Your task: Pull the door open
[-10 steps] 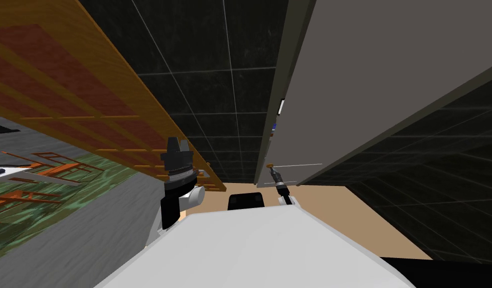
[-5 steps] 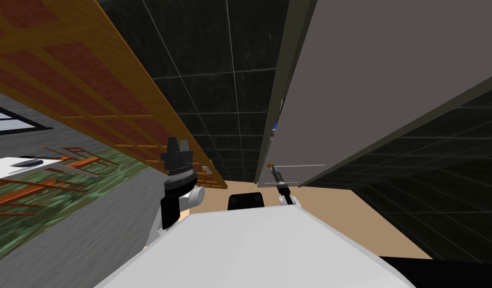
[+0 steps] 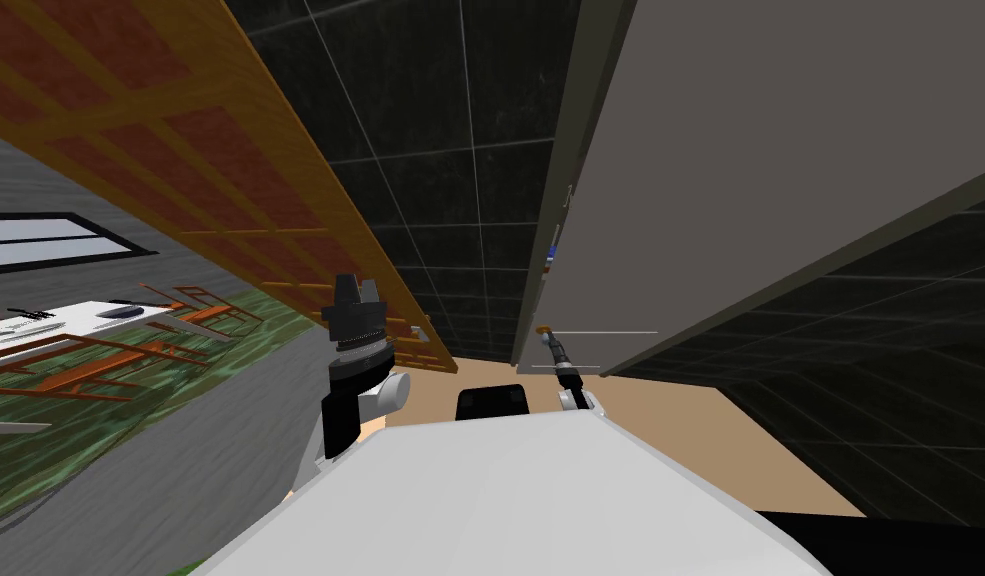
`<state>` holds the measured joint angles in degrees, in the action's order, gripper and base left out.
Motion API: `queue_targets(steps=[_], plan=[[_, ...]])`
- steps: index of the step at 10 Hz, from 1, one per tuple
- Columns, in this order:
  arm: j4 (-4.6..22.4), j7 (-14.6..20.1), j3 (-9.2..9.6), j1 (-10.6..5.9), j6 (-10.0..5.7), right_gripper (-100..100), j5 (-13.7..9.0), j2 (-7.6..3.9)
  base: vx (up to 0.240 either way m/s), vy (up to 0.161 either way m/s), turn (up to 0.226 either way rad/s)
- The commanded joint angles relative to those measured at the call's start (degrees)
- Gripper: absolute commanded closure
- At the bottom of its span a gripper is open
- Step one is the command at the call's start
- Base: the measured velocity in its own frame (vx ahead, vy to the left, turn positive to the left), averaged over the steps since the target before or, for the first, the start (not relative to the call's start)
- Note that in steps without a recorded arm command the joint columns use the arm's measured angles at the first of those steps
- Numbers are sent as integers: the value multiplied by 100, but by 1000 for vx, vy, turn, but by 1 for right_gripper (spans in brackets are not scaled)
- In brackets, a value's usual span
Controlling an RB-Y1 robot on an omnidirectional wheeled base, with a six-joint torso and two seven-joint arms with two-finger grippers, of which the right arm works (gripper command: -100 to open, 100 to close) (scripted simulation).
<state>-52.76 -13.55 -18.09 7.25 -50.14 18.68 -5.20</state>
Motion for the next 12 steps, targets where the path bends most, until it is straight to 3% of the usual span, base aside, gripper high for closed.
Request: queue_targets(steps=[1, 4, 6, 9, 10, 12], plan=[[66, 286, 160, -45, -39, 100, -161, 35, -52, -11, 111], [105, 583, 211, -69, -34, 100, -330, -3, -40, -3, 62], [187, 952, 318, -120, -23, 100, -678, -81, -59, -13, 128], [228, 1293, 371, -145, -17, 100, -852, -120, -41, -11, 66], [269, 1501, 424, -171, -11, 100, -1028, -159, -44, -3, 141], [269, 1530, 424, -171, -11, 100, -1028, -159, -32, -4, 23]])
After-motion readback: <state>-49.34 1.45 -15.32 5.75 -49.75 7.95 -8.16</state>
